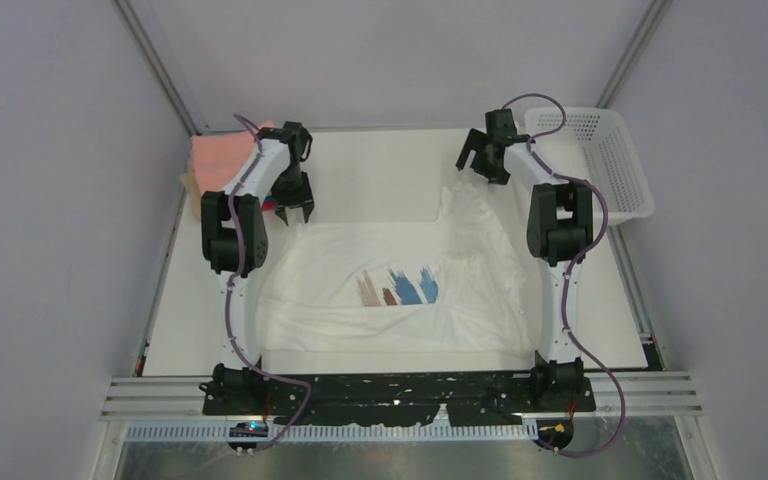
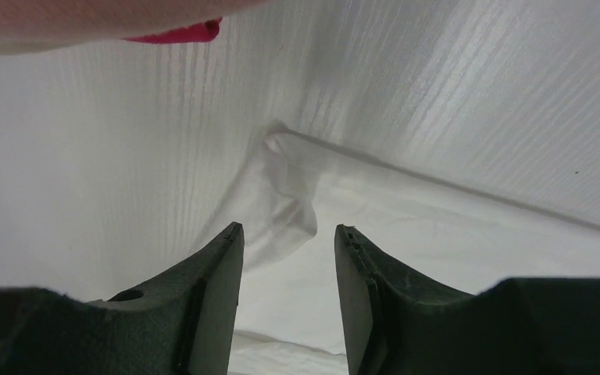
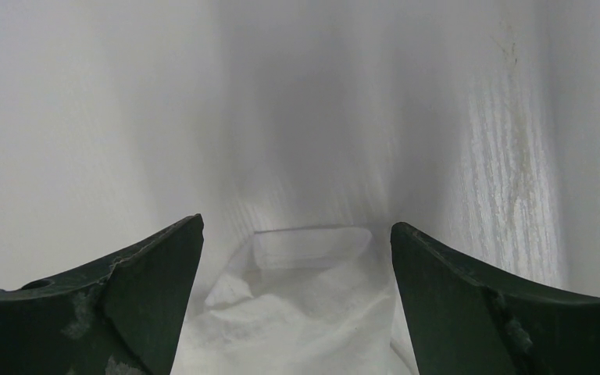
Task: Fold and stack the t-shirts
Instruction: Grab the side of the flattened tshirt furthest away from the robot with both arms
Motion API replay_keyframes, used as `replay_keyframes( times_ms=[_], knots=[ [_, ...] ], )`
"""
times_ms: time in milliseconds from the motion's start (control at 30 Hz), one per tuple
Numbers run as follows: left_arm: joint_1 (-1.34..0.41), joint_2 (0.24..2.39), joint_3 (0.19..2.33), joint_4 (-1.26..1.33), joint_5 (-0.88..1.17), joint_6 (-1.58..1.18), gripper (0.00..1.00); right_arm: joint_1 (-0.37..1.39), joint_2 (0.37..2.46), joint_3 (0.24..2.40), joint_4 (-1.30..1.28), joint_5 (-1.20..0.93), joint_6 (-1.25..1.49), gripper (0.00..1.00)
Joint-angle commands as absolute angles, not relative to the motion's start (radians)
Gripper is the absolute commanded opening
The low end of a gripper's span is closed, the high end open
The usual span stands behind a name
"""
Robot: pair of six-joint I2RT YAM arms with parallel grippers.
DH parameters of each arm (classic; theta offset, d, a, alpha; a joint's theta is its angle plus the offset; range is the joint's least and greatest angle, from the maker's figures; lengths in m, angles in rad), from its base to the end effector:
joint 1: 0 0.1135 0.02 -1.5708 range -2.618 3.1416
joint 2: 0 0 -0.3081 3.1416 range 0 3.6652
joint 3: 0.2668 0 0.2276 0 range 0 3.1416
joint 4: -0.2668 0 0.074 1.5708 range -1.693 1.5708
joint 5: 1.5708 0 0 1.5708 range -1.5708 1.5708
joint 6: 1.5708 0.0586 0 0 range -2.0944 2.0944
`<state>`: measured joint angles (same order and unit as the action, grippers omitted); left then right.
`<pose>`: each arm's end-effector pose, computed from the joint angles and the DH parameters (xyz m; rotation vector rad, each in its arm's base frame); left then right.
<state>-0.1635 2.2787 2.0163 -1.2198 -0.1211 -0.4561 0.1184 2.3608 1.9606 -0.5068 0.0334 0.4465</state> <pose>0.4547 -0.0678 0.2169 -0.4479 2.9841 0.1334 0.5425 0.0626 0.1957 0.4204 2.4521 0.1991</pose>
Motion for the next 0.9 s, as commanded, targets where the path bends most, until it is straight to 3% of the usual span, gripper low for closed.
replay_keyframes(
  times_ms=[0, 267, 567, 767, 867],
  knots=[
    [-0.16, 2.247, 1.993, -1.21, -0.129, -0.584, 0.46, 0.123, 2.267, 1.903, -0.477, 0.018, 0.435, 0.95],
    [-0.16, 2.242, 1.993, -1.168, -0.143, -0.663, 0.49, 0.121, 2.243, 1.84, -0.454, 0.015, 0.431, 0.95],
    [-0.147, 2.246, 1.996, -1.184, -0.155, -0.672, 0.26, 0.111, 2.238, 1.831, -0.449, 0.016, 0.423, 0.95],
    [-0.148, 2.247, 1.991, -1.216, -0.153, -0.659, 0.29, 0.103, 2.223, 1.831, -0.449, 0.021, 0.423, 0.95],
    [-0.148, 2.25, 1.995, -1.23, -0.155, -0.649, 0.24, 0.102, 2.211, 1.823, -0.449, 0.043, 0.422, 0.95]
  ],
)
